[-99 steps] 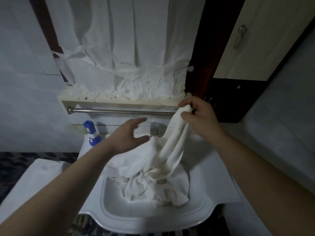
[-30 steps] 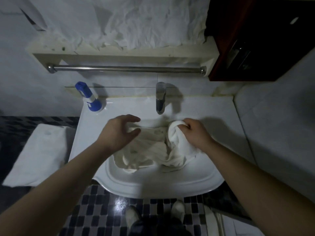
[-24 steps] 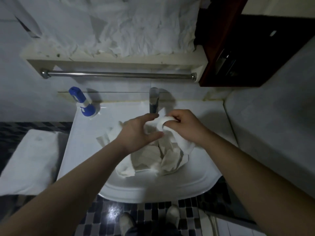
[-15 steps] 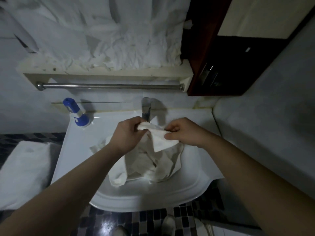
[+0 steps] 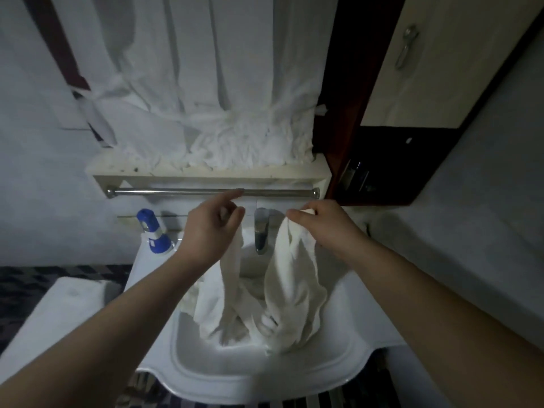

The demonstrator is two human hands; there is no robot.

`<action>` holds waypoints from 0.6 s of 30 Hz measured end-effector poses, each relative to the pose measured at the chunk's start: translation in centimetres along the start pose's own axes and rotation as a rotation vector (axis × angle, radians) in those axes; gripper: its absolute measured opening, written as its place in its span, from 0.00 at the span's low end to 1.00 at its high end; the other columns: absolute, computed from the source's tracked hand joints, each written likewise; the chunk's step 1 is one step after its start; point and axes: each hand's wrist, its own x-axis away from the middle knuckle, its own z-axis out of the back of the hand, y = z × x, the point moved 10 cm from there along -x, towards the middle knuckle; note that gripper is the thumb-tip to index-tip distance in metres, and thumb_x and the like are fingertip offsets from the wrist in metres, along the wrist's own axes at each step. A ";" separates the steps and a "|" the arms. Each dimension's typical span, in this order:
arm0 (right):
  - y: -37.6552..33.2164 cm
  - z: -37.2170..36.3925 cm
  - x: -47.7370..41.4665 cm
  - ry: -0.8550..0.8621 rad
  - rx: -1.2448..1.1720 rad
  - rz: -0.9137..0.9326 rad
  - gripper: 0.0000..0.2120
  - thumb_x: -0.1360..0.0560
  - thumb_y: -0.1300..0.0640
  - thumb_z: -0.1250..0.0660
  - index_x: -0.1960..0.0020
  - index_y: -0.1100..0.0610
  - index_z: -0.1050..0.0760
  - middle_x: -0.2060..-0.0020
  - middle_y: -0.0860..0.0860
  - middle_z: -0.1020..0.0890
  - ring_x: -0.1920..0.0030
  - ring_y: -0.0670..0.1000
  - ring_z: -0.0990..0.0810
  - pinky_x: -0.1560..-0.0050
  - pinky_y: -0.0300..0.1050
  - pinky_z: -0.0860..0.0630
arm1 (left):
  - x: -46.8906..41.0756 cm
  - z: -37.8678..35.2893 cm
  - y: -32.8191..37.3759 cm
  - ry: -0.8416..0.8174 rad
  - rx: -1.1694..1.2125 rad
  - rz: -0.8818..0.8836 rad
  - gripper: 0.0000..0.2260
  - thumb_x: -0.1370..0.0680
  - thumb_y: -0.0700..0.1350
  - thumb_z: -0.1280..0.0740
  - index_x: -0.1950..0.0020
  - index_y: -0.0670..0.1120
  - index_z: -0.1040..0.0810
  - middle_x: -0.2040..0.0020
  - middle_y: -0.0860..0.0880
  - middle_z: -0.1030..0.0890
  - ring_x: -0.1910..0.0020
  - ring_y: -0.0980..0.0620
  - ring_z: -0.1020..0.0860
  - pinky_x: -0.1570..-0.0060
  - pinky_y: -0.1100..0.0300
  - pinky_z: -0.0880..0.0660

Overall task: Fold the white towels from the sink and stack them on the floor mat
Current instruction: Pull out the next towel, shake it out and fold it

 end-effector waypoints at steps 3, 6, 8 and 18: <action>-2.7 1.7 -0.3 0.091 -0.001 0.038 0.14 0.25 0.46 0.29 0.56 0.57 0.19 0.62 0.54 0.17 0.58 0.54 0.17 0.61 0.43 0.26 | -0.4 1.1 2.5 -0.019 0.029 -0.066 0.14 0.22 0.44 0.30 0.39 0.59 0.20 0.60 0.60 0.22 0.62 0.62 0.23 0.56 0.62 0.26; -5.2 2.6 -0.2 0.094 -0.026 0.050 0.11 0.25 0.46 0.28 0.59 0.54 0.20 0.62 0.51 0.18 0.58 0.52 0.17 0.63 0.42 0.24 | -0.9 2.1 4.5 -0.041 0.121 -0.065 0.14 0.22 0.40 0.31 0.40 0.55 0.19 0.57 0.55 0.20 0.69 0.62 0.26 0.64 0.70 0.31; -6.4 2.3 0.2 0.045 -0.043 0.045 0.10 0.25 0.48 0.28 0.58 0.54 0.19 0.61 0.51 0.17 0.60 0.51 0.17 0.64 0.44 0.22 | -1.2 2.6 5.7 -0.046 0.192 -0.067 0.15 0.22 0.38 0.32 0.41 0.54 0.18 0.55 0.55 0.20 0.74 0.58 0.31 0.69 0.70 0.32; -8.5 3.1 2.7 -0.153 0.097 0.061 0.07 0.23 0.52 0.29 0.48 0.54 0.18 0.51 0.45 0.24 0.64 0.53 0.17 0.66 0.41 0.20 | -2.2 4.4 6.3 -0.050 0.129 -0.054 0.13 0.26 0.41 0.25 0.44 0.55 0.18 0.50 0.57 0.16 0.54 0.54 0.18 0.51 0.60 0.20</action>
